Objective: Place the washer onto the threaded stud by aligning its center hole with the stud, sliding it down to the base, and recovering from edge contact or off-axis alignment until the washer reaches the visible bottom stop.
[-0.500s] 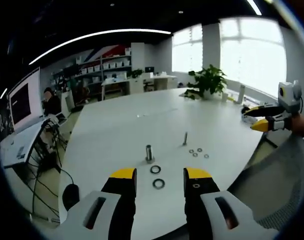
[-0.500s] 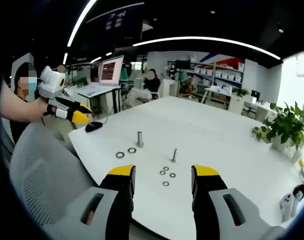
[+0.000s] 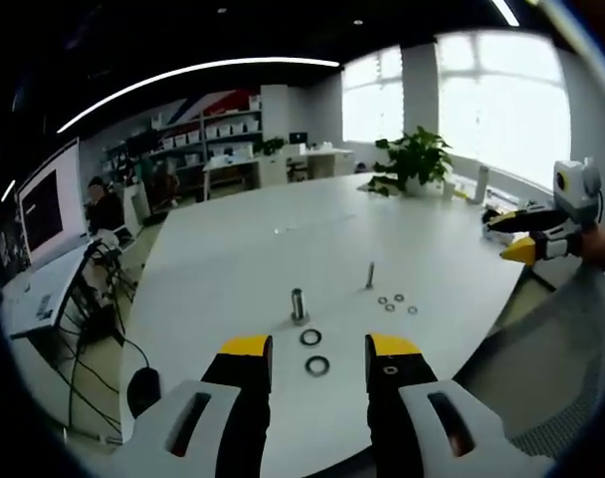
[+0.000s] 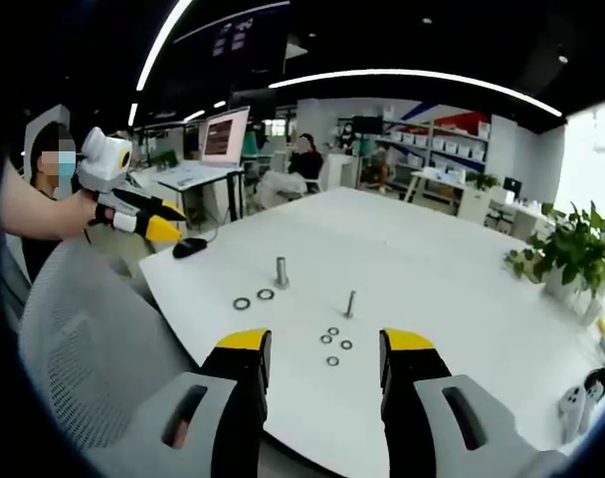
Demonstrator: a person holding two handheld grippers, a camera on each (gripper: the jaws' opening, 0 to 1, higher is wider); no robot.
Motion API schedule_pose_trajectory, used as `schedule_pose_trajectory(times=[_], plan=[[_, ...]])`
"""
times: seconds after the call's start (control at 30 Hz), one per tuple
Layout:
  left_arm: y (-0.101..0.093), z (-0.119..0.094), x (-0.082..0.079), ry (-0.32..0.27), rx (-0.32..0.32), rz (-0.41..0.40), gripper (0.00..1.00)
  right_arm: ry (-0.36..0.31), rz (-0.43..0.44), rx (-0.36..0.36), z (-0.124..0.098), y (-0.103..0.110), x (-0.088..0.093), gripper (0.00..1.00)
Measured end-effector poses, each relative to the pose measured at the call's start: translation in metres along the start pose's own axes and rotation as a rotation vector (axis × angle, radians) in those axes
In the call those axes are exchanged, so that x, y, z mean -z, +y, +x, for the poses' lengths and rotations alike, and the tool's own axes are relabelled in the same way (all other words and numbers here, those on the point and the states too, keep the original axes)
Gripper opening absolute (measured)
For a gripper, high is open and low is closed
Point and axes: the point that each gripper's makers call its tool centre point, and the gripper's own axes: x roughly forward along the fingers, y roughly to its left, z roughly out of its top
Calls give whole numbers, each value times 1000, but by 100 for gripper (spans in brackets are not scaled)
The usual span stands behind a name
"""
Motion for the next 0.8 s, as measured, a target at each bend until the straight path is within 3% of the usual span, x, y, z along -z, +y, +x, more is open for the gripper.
schedule_pose_trajectory(times=[0.8], plan=[[-1, 4, 13, 69, -1, 11, 34, -16, 18, -20, -1, 3, -3, 46]])
